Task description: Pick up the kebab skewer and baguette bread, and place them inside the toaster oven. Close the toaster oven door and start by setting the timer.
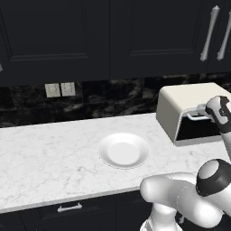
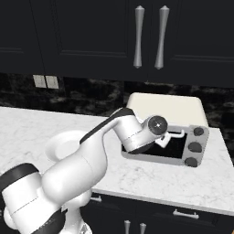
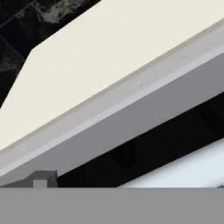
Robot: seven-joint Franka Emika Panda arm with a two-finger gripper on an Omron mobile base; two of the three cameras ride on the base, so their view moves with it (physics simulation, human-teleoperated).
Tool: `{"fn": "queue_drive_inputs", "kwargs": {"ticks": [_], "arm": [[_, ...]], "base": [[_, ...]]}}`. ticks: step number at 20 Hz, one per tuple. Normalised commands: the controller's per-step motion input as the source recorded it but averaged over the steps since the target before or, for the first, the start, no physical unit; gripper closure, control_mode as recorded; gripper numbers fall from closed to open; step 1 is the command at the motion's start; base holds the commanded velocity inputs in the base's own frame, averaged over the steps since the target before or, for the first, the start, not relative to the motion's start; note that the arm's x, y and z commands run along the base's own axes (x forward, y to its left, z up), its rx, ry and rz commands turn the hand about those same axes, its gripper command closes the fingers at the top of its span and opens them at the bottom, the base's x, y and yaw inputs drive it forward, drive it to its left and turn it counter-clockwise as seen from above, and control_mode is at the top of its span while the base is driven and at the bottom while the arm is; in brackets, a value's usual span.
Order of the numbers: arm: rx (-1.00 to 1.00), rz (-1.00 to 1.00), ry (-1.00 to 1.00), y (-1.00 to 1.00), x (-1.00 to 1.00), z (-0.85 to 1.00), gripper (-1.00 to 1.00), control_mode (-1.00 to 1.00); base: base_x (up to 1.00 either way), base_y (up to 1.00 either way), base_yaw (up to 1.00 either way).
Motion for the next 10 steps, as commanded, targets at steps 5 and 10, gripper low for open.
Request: {"fn": "queue_drive_inputs", "kwargs": {"ticks": [5, 10], "arm": [[0.00, 0.00, 0.12, 0.39, 0.76, 0.00, -1.00, -1.00], [0.00, 0.00, 0.14, 0.34, 0.67, -0.06, -1.00, -1.00]], "base": [[0.00, 0.00, 0.00], [0.00, 0.00, 0.00]]}}
